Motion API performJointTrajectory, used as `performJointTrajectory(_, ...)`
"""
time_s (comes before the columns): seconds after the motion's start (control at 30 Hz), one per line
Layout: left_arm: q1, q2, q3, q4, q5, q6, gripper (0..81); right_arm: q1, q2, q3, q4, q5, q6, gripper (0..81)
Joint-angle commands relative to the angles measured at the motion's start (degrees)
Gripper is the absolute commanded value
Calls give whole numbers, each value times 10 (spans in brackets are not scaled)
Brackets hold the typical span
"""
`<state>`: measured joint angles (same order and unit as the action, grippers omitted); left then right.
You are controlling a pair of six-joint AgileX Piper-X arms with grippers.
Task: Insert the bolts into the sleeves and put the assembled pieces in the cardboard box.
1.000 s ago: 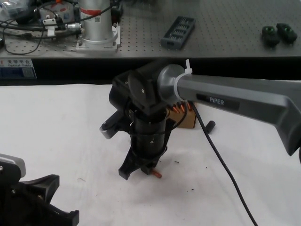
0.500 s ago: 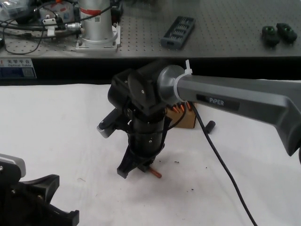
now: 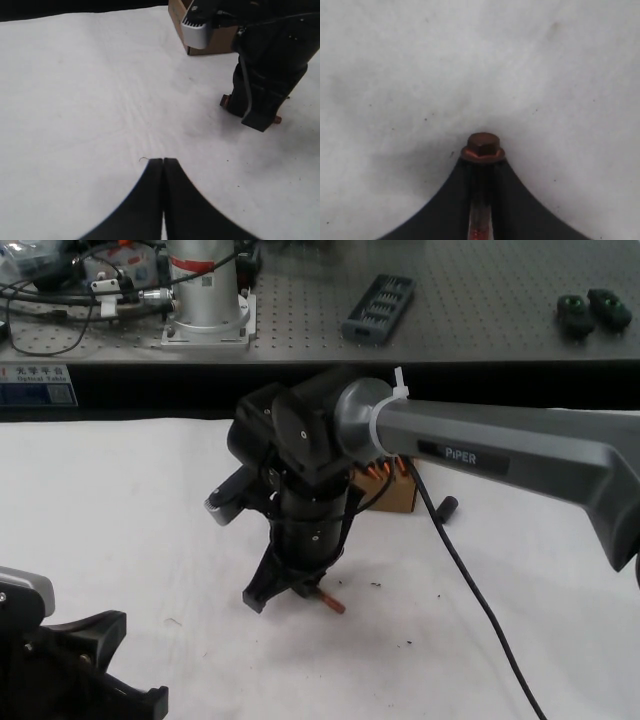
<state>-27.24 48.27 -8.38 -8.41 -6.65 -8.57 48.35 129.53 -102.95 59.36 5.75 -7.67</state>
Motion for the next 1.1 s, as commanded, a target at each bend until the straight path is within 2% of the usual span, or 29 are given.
performJointTrajectory(0.0, -1, -5, -1, -3, -6, 8, 7, -2, -16, 0, 22, 1, 4, 76)
performJointTrajectory(0.17, -1, -5, -1, -3, -6, 8, 7, -2, -69, 0, 43, 43, 21, 76)
performJointTrajectory(0.37, -1, -5, -1, -3, -6, 8, 7, 1, -176, 4, 73, 15, 56, 76)
performJointTrajectory(0.47, -1, -5, -1, -3, -6, 8, 7, 12, -244, 42, 66, 5, 64, 76)
performJointTrajectory(0.77, -1, -5, -1, -3, 19, 8, 7, 38, -499, 308, -64, 18, 127, 76)
performJointTrajectory(0.87, -1, -5, -1, -9, 70, 4, 7, 38, -590, 416, -124, 28, 150, 76)
performJointTrajectory(0.93, -1, -5, -1, -28, 112, -40, 6, 38, -641, 479, -156, 30, 163, 76)
performJointTrajectory(1.07, -1, -5, -10, -37, 190, -84, 6, 38, -738, 609, -216, 78, 177, 76)
